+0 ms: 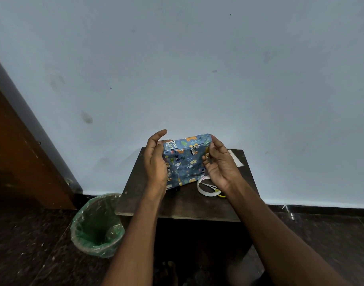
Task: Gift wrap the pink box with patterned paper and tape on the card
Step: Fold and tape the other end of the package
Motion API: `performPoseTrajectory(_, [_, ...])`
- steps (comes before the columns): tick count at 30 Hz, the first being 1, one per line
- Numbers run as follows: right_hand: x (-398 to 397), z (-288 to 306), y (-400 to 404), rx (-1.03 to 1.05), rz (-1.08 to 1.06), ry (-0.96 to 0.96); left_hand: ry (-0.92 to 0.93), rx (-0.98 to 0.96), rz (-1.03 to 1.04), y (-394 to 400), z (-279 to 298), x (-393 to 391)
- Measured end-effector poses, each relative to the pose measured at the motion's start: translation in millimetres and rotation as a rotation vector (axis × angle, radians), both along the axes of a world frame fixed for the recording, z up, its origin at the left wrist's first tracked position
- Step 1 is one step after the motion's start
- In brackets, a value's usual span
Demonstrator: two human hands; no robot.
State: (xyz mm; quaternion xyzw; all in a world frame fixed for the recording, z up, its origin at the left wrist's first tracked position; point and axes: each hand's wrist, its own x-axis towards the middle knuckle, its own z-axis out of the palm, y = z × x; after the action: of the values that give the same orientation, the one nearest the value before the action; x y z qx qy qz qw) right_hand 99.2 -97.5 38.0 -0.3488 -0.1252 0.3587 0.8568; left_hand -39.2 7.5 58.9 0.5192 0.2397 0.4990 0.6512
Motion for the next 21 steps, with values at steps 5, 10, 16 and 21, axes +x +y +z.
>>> performPoseTrajectory(5, [-1,9,-3,-0.016,0.006,0.009,0.038,0.071,0.047,-3,0,-1])
performPoseTrajectory(10, [-7,10,-2,-0.241,0.047,-0.23,0.411,0.245,0.021,-10,2,-21])
performPoseTrajectory(16, [-12,5,-1,-0.358,-0.001,-0.446,0.536,0.336,-0.057,3,-7,-34])
performPoseTrajectory(21, [-17,11,0,-0.263,-0.161,-0.548,0.411,0.385,0.016,-9,3,-31])
